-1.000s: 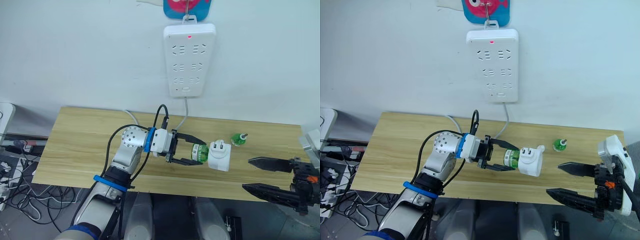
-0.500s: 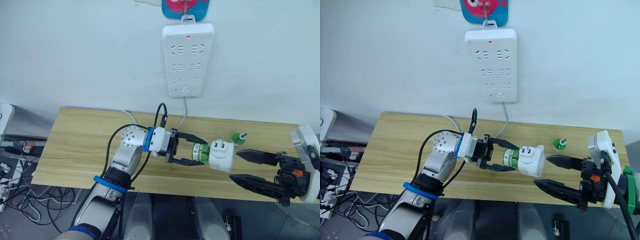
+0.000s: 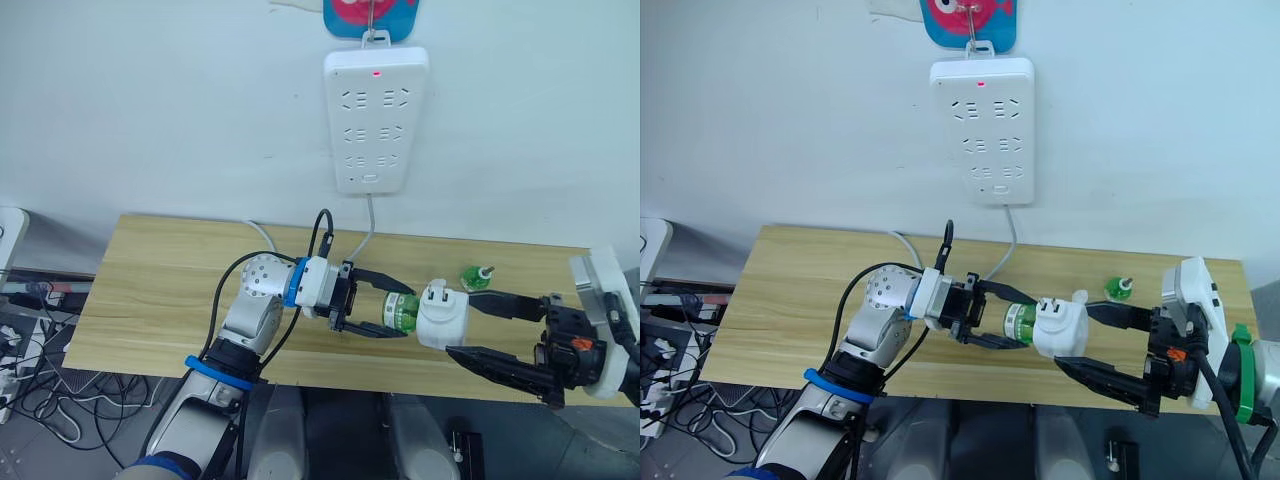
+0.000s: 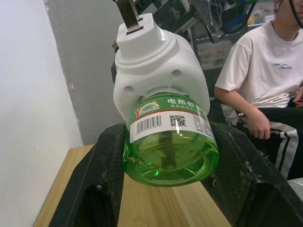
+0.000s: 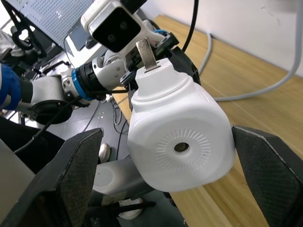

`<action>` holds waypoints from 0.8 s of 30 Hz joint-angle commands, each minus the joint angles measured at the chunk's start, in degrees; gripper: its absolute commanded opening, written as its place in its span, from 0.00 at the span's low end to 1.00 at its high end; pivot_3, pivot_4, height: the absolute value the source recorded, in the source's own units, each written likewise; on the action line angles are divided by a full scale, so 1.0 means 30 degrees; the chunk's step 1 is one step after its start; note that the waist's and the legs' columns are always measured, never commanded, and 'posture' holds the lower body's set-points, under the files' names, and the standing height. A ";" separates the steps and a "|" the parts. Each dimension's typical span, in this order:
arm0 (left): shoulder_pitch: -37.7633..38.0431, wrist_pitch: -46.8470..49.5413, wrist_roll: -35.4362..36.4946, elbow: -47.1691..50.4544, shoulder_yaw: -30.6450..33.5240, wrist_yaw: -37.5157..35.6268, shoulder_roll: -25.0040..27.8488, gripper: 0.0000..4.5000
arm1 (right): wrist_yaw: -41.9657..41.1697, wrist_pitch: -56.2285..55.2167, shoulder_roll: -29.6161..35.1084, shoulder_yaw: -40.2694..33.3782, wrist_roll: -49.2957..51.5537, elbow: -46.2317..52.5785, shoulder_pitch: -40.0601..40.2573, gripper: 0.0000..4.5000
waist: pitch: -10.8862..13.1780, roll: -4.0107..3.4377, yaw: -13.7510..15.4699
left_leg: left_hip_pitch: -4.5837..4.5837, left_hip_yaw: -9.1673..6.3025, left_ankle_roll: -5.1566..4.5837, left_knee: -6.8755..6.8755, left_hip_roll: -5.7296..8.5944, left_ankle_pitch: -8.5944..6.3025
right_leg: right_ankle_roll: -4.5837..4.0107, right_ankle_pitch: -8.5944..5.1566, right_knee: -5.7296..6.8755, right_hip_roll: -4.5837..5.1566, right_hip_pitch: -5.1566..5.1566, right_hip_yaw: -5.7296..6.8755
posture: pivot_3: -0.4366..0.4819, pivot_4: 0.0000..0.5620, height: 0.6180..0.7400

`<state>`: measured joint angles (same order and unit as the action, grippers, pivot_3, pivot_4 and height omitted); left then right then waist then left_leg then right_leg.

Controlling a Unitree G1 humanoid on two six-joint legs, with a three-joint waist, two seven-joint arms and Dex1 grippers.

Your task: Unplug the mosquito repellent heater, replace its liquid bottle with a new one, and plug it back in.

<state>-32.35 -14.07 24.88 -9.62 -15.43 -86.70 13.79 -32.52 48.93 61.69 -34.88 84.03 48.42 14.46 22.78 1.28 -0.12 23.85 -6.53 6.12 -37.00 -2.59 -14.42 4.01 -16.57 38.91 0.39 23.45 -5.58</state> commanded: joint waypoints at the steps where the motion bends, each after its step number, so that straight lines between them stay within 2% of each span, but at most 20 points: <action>1: 0.0162 0.0414 0.0660 0.0965 0.0024 0.0033 -0.0141 0.50 | -0.0386 -0.0532 0.0017 0.0650 -0.0312 0.0925 -0.0383 0.99 | 0.0000 0.0000 -0.0001 | -0.0002 0.0000 0.0000 0.0000 0.0000 0.0000 | -0.0001 0.0000 0.0002 0.0000 0.0000 0.0000 | 0.52 0.67 1.00; 8: 0.0163 0.1040 0.0817 0.1296 0.0088 0.0105 -0.0126 0.50 | 0.0020 -0.0835 0.0007 0.1963 -0.0465 0.0792 -0.1284 0.99 | -0.0001 0.0001 0.0000 | -0.0001 -0.0001 -0.0001 -0.0001 0.0000 0.0000 | -0.0001 0.0000 0.0003 0.0000 0.0000 0.0001 | 0.53 0.68 1.00; 11: 0.0215 0.1166 0.0849 0.1444 0.0083 0.0103 -0.0088 0.50 | -0.0077 -0.0813 0.0031 0.2151 -0.0473 0.0650 -0.1389 0.88 | -0.0001 0.0002 0.0003 | 0.0000 -0.0002 -0.0002 -0.0001 0.0000 -0.0001 | -0.0002 0.0001 0.0003 0.0000 0.0000 0.0001 | 0.53 0.69 1.00; 14: 0.0259 0.1171 0.0799 0.1493 0.0080 0.0074 -0.0087 0.50 | -0.0011 -0.0768 0.0032 0.2126 0.0041 0.0381 -0.1399 0.69 | -0.0001 0.0002 0.0005 | -0.0002 -0.0002 -0.0010 -0.0001 0.0000 -0.0005 | -0.0002 0.0001 0.0004 0.0000 0.0000 0.0001 | 0.53 0.69 1.00; 17: 0.0269 0.1192 0.0791 0.1537 0.0085 0.0103 -0.0087 0.50 | -0.0075 -0.0717 0.0066 0.2065 0.0170 0.0339 -0.1319 0.69 | -0.0001 0.0002 0.0007 | -0.0002 -0.0002 -0.0014 -0.0002 -0.0001 -0.0007 | -0.0003 0.0001 0.0006 0.0000 0.0000 0.0001 | 0.53 0.70 1.00; 21: 0.0103 -0.0269 0.0048 0.1017 0.0069 0.0154 -0.0247 0.50 | 0.1626 -0.0434 0.0349 0.1924 0.3472 -0.0305 -0.0754 0.69 | -0.0001 0.0002 0.0006 | 0.0000 -0.0002 -0.0026 -0.0002 -0.0001 -0.0014 | -0.0003 0.0001 0.0006 0.0000 0.0000 -0.0002 | 0.53 0.71 1.00; 24: -0.0133 -0.1495 -0.0720 0.0362 -0.0033 0.0323 -0.0365 0.50 | 0.3672 -0.0518 0.1013 0.1970 0.7175 -0.0722 0.0205 0.69 | -0.0001 0.0002 0.0009 | 0.0002 -0.0002 -0.0026 -0.0001 0.0000 -0.0014 | -0.0004 0.0002 0.0009 0.0003 -0.0002 -0.0002 | 0.53 0.71 1.00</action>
<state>-32.18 -15.82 24.24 -8.39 -15.49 -86.66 13.08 -23.02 47.41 64.04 -28.94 96.94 44.65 14.01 22.78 1.28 -0.09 23.86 -6.53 6.03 -37.00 -2.58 -14.46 3.99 -16.56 38.93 0.41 23.43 -5.58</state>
